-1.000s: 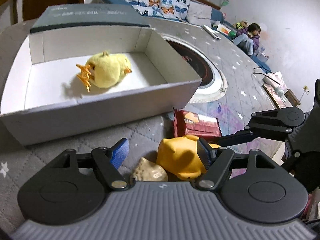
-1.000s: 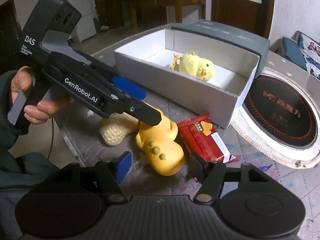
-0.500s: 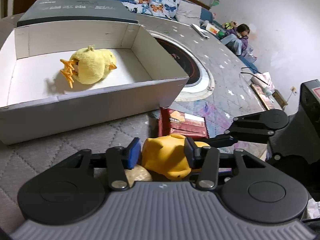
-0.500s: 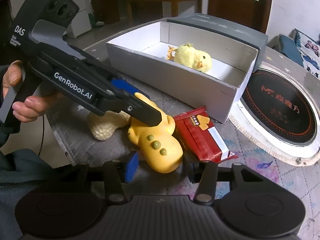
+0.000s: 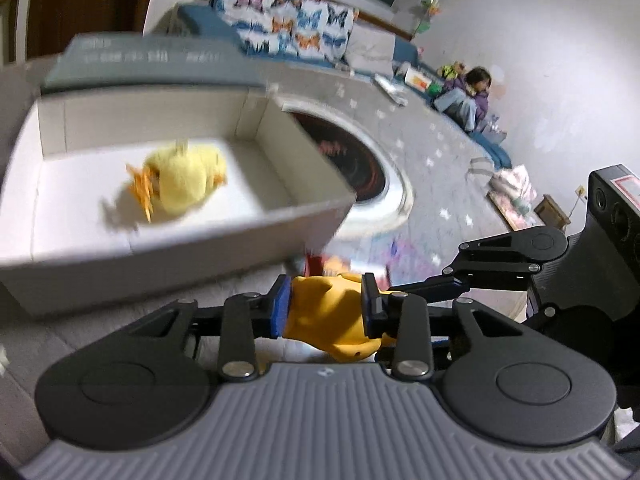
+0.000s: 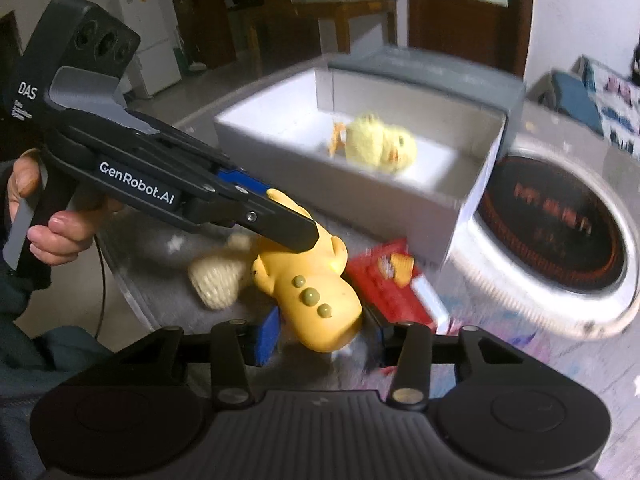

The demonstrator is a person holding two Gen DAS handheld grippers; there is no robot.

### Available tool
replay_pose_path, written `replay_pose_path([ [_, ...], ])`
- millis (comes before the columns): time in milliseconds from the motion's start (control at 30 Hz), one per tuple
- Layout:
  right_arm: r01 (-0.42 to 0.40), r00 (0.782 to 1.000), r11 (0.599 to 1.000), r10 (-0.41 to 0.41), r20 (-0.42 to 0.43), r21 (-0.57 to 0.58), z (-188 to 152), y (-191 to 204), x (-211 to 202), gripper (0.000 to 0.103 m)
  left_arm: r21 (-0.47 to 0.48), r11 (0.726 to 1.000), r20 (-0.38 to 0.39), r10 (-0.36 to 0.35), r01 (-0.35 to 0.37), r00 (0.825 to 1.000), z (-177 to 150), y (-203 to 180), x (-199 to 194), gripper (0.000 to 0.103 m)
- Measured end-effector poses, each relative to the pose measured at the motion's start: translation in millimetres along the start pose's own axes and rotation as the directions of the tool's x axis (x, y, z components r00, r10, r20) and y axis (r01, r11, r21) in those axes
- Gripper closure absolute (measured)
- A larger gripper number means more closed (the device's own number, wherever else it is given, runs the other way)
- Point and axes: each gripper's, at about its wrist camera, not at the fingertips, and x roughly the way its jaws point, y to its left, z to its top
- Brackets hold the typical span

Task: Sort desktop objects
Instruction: 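Lower the duck into the white box and release it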

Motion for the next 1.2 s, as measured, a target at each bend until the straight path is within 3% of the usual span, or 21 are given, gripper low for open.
replay_pose_path([
  [233, 0.057, 0.993, 0.991, -0.044, 0.111, -0.117, 49, -2, -19, 0.059, 0.061, 0.996, 0.114, 0.051, -0.058, 0.992, 46, 4, -14, 0.066],
  [500, 0.065, 0.988, 0.983, -0.040, 0.148, -0.172, 105, -22, 21, 0.065, 0.025, 0.997, 0.114, 0.070, -0.074, 0.991, 89, 38, 28, 0.066],
  [667, 0.063, 0.990, 0.991, -0.046, 0.136, -0.118, 127, -46, 54, 0.068, 0.004, 0.996, 0.112, 0.084, -0.085, 0.990, 114, 58, 54, 0.070],
  [867, 0.048, 0.991, 0.997, -0.040, 0.128, -0.065, 135, -66, 71, 0.069, -0.035, 0.995, 0.097, 0.095, -0.092, 0.991, 120, 73, 73, 0.070],
  [1200, 0.095, 0.989, 0.994, -0.088, 0.120, -0.050, 128, -64, 68, 0.064, -0.031, 0.994, 0.133, 0.110, -0.107, 0.985, 104, 67, 48, 0.070],
])
